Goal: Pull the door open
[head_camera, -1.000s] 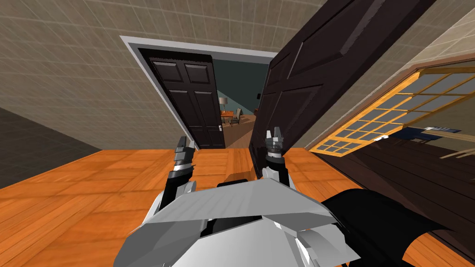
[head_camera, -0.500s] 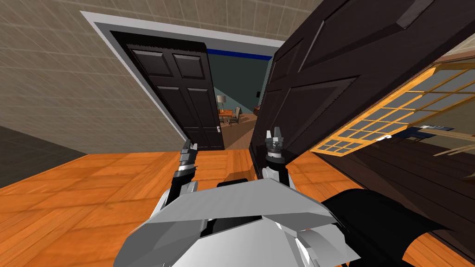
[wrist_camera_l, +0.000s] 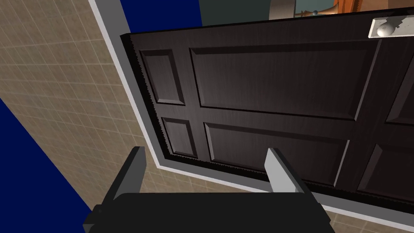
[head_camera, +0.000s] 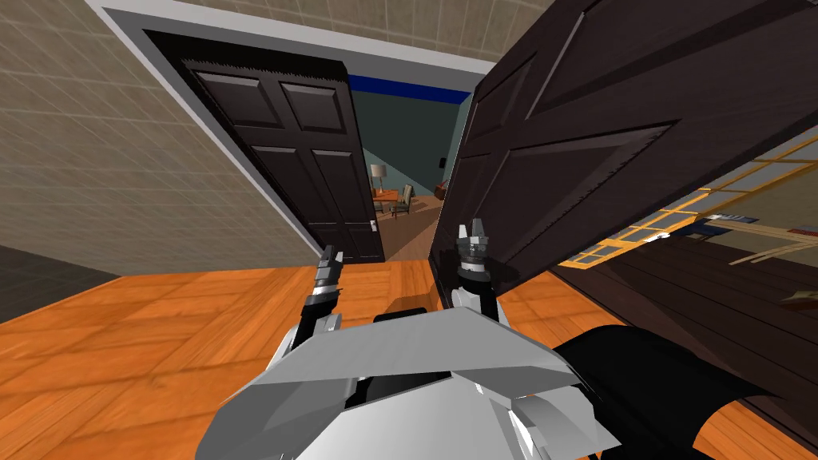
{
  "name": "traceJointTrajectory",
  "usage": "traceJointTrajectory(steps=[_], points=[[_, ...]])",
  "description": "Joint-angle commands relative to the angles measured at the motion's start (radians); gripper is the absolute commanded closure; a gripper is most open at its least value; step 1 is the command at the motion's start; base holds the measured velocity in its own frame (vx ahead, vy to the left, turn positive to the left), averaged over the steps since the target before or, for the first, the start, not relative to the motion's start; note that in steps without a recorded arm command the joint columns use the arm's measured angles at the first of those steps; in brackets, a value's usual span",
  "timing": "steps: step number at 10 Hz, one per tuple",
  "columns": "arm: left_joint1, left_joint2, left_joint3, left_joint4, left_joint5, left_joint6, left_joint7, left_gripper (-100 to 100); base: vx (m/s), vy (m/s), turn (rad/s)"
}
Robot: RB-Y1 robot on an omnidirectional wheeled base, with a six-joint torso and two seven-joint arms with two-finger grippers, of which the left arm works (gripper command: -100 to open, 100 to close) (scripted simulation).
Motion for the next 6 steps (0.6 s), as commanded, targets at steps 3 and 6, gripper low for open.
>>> traceJointTrajectory(steps=[3,6], points=[[-0.015,0.010,0.003,0.073,0.008,-0.025,0.009,-100,0.095,0.017,-0.036],[-0.029,0.018,0.006,0.133,0.015,-0.043,0.018,-100,0.092,0.013,-0.035]])
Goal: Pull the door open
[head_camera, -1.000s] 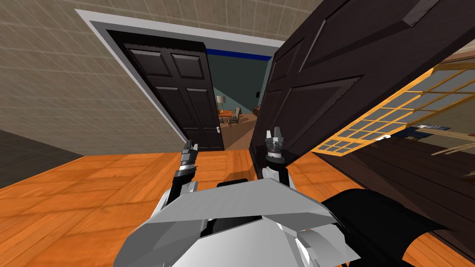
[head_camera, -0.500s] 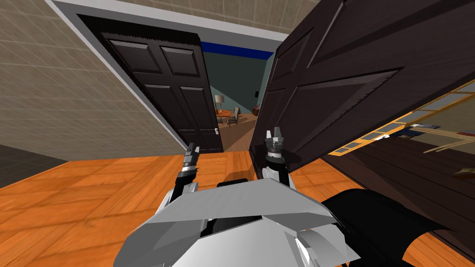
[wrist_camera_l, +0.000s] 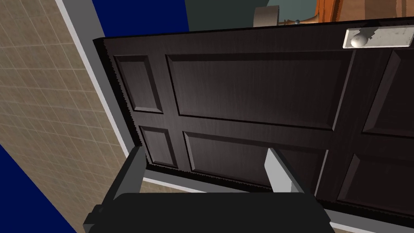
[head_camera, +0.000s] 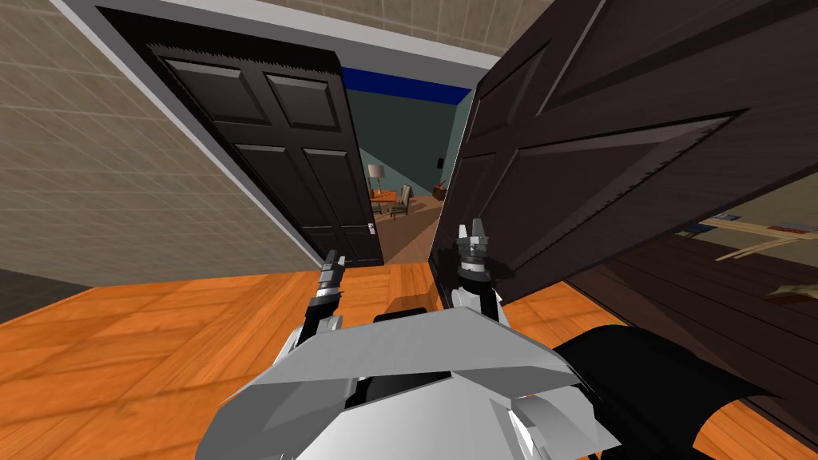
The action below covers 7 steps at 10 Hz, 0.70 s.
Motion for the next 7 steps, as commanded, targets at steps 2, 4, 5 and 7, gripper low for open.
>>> traceJointTrajectory(steps=[2,4,5,7], points=[[-0.012,0.004,0.000,0.055,0.005,-0.016,0.006,-100,0.104,0.005,-0.039],[-0.022,0.009,0.003,0.097,0.010,-0.029,0.012,-100,0.097,0.006,-0.041],[-0.027,0.011,0.004,0.119,0.012,-0.036,0.014,-100,0.104,0.004,-0.038],[-0.036,0.016,0.006,0.162,0.017,-0.049,0.020,-100,0.096,0.016,-0.049]])
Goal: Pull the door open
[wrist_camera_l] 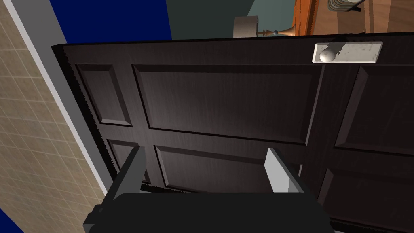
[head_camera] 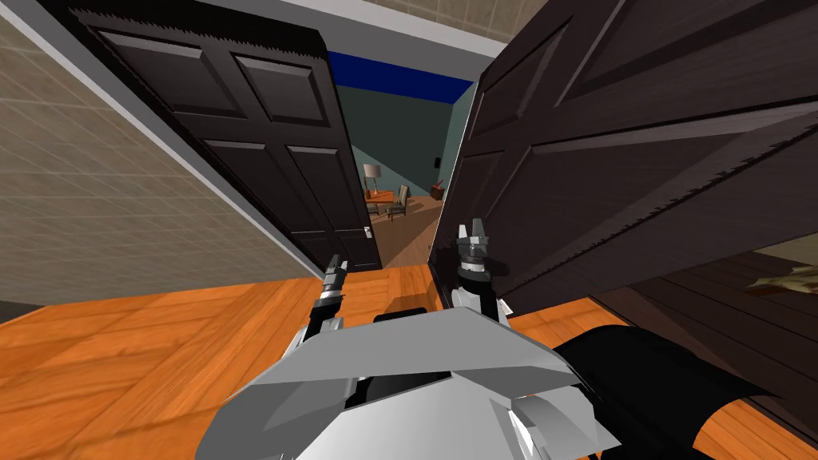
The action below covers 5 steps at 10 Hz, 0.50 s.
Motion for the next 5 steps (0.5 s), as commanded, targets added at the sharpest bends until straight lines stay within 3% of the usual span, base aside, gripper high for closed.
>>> traceJointTrajectory(steps=[1,5], points=[[-0.003,0.003,0.001,0.036,0.004,-0.015,0.005,-100,0.097,0.002,-0.016],[-0.022,0.012,0.005,0.122,0.014,-0.041,0.017,-100,0.100,0.015,-0.043]])
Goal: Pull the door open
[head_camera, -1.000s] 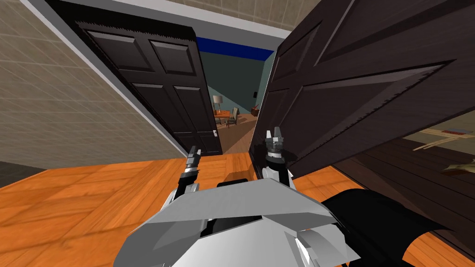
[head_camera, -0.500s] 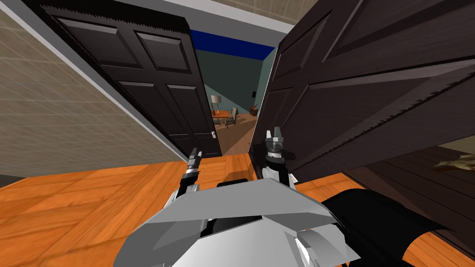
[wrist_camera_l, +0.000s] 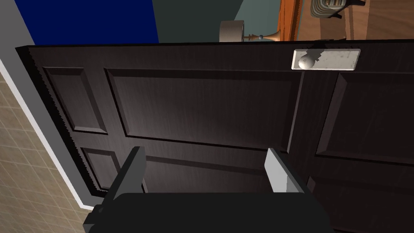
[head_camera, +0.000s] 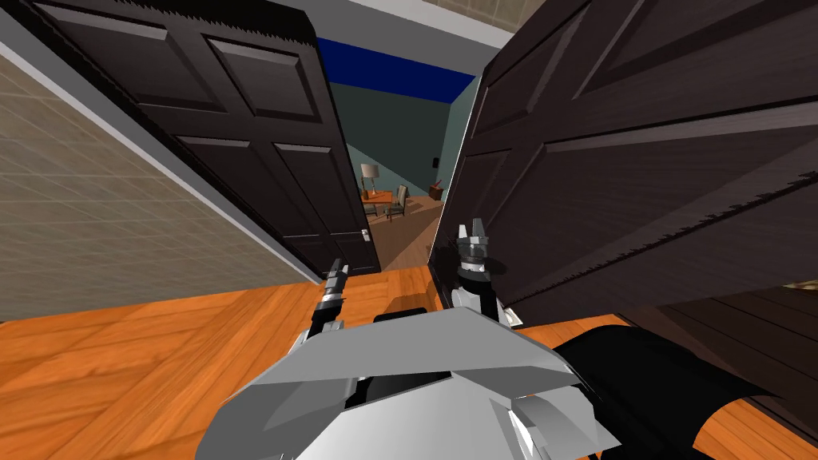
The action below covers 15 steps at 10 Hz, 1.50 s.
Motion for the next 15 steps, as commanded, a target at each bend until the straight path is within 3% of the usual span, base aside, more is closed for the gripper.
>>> traceJointTrajectory(steps=[1,15], points=[[-0.008,0.005,0.002,0.035,0.005,-0.010,0.006,-100,0.104,0.021,-0.040],[-0.071,0.032,0.017,0.320,0.038,-0.096,0.045,-100,0.098,0.018,-0.037]])
